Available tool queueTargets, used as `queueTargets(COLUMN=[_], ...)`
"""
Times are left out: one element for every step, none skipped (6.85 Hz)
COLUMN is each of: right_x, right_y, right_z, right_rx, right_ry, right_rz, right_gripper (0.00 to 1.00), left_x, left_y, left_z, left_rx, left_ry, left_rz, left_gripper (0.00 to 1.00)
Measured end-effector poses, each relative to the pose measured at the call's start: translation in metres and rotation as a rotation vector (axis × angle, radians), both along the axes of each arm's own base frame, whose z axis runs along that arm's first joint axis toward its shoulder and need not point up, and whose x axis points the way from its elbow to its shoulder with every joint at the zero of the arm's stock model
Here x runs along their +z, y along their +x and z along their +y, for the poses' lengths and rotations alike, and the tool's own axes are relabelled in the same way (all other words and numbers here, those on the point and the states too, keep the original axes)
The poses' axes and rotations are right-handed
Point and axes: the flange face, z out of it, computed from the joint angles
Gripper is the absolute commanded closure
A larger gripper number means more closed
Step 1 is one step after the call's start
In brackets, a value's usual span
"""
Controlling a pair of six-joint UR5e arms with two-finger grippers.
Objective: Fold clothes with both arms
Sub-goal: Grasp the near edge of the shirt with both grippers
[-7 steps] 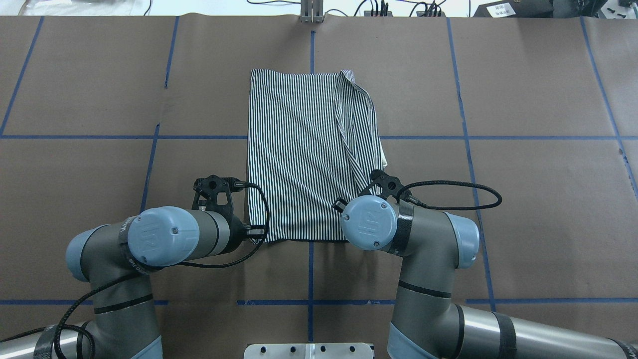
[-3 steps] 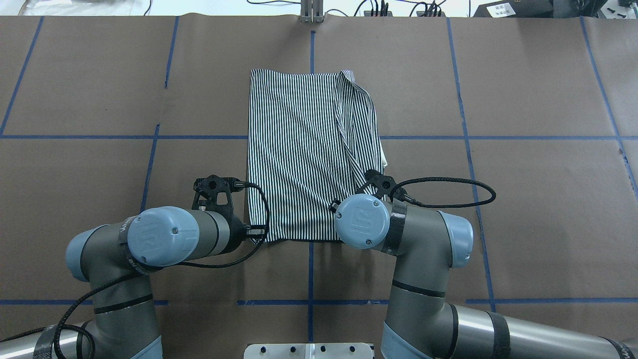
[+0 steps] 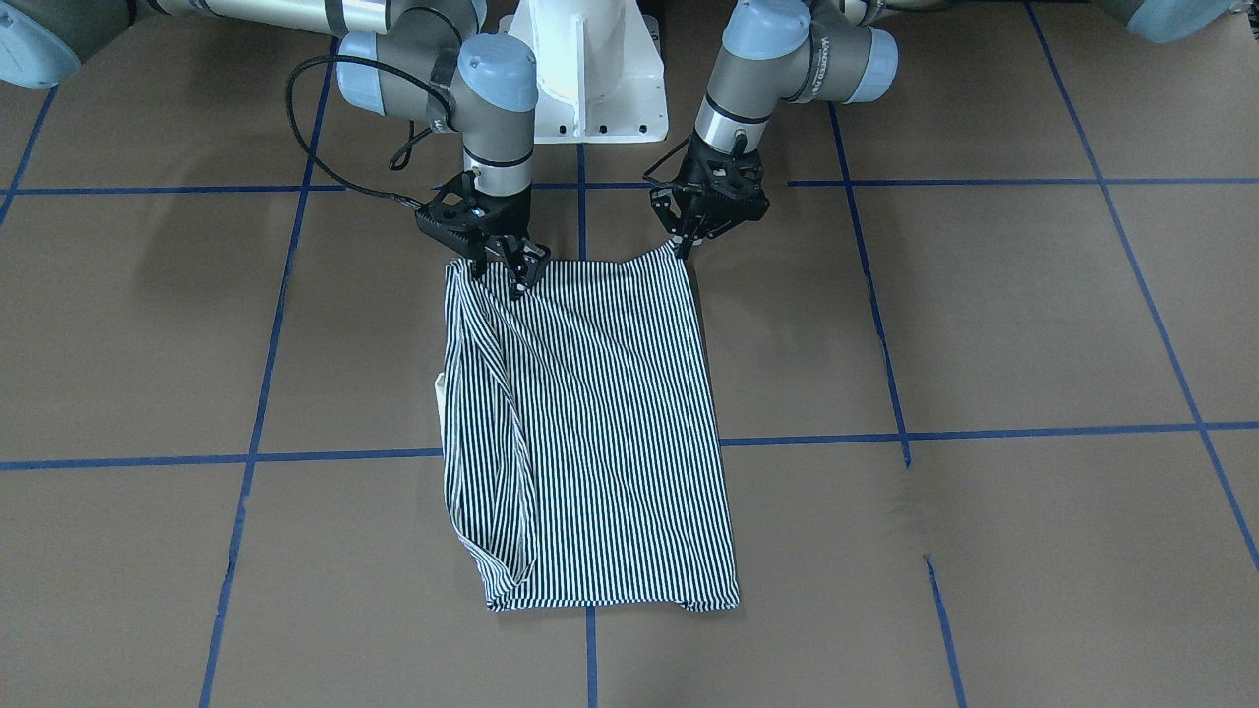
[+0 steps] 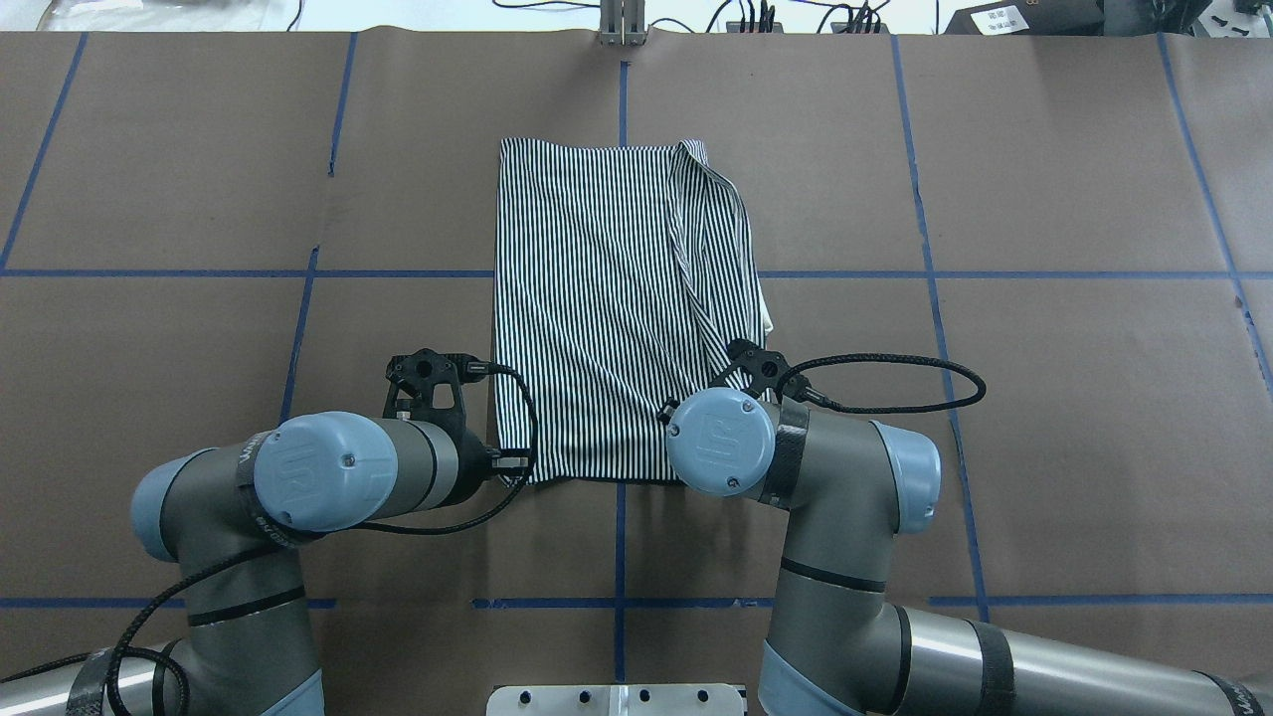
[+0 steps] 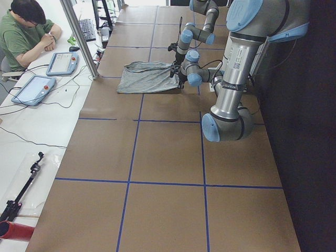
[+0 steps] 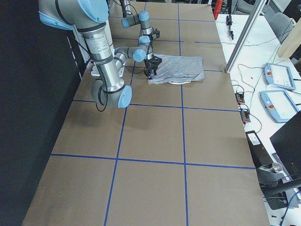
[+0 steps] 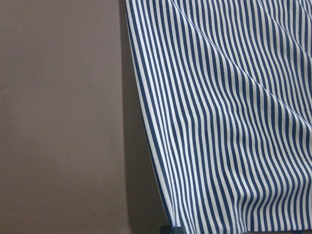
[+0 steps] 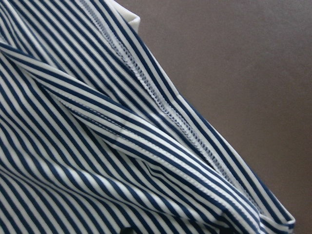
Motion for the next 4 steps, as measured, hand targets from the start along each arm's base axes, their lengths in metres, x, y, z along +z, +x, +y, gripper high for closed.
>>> queueTargets(right_x=[-0.0009,-0.0024,-0.0032,-0.0030], right_y=[-0.0004,-0.0010,-0.0016,-0.0021], right_z=[-0.0002,0.0000,-0.0002,-0.0004], right_rx=[0.000,0.000,0.002,0.003], right_ry=[0.000,0.001,0.002,0.003], right_rz=[-0.001,-0.003,-0.003,-0.003], right_gripper=[1.00,1.00,1.00,1.00], left_x=[-0.0011,-0.0027,-0.0036,-0.0039], left_y=[-0.0009,-0.0023,-0.0032,-0.0035], left_z=[0.0002,0.0003,0.0003,0.0003], left_rx=[0.000,-0.001,-0.002,-0.002], left_ry=[0.001,0.002,0.002,0.002], left_rz=[0.002,0.005,0.008,0.008], left_gripper=[1.00,1.00,1.00,1.00])
